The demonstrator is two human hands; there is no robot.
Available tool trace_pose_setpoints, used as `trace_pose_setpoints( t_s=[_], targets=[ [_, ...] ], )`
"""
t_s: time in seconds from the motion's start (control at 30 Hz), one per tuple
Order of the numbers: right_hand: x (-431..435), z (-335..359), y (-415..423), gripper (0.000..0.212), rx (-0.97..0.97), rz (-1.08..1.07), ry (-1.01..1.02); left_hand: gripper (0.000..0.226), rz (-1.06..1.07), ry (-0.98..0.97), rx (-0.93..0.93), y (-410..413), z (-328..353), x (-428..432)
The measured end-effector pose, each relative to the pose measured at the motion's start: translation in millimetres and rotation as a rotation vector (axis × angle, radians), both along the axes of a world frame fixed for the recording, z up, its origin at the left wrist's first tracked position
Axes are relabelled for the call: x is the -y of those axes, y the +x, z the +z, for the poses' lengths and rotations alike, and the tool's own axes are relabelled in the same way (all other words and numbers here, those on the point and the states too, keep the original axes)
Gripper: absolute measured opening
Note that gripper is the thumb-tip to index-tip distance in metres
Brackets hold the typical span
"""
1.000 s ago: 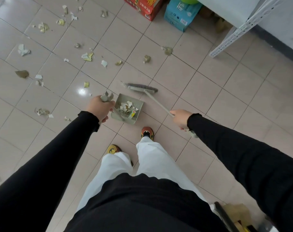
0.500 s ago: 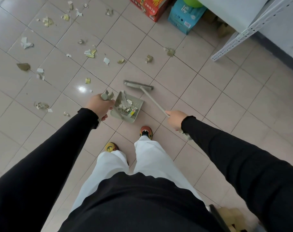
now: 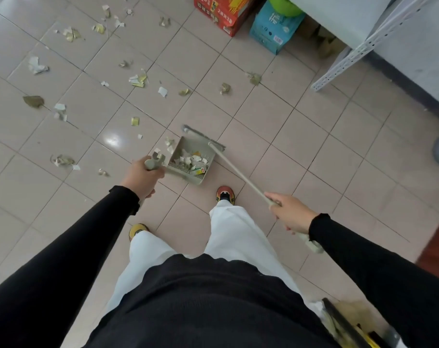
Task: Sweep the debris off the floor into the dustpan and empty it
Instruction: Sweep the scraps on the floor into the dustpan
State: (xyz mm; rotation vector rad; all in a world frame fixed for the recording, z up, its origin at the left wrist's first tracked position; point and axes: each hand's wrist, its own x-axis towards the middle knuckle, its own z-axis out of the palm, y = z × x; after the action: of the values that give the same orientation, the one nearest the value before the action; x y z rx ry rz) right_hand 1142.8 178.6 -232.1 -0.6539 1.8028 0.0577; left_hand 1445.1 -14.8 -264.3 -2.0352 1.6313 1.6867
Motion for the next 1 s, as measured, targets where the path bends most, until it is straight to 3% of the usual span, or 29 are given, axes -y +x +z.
trace_pose_setpoints(
  t_s=[0.13,0.47,0.67,1.0],
  targets=[
    [-2,-12,78,0.055,0.021,-0.202,-0.046,0.009,-0.056,-0.023,-0.047,87,5,-10],
    [-9,-18,260,0.058,0.050,-0.404,-0.123,0.021,0.002,-0.033,-0.149,294,51,-20],
    [-12,-25,300,0.058,0.074,-0.388,-0.126,0.025,0.061,-0.067,-0.085,377,71,-23],
    [-1,-25,395,0.058,0.033,-0.261,-0.146,0.024,-0.029,-0.082,0.001,515,80,-8]
  ],
)
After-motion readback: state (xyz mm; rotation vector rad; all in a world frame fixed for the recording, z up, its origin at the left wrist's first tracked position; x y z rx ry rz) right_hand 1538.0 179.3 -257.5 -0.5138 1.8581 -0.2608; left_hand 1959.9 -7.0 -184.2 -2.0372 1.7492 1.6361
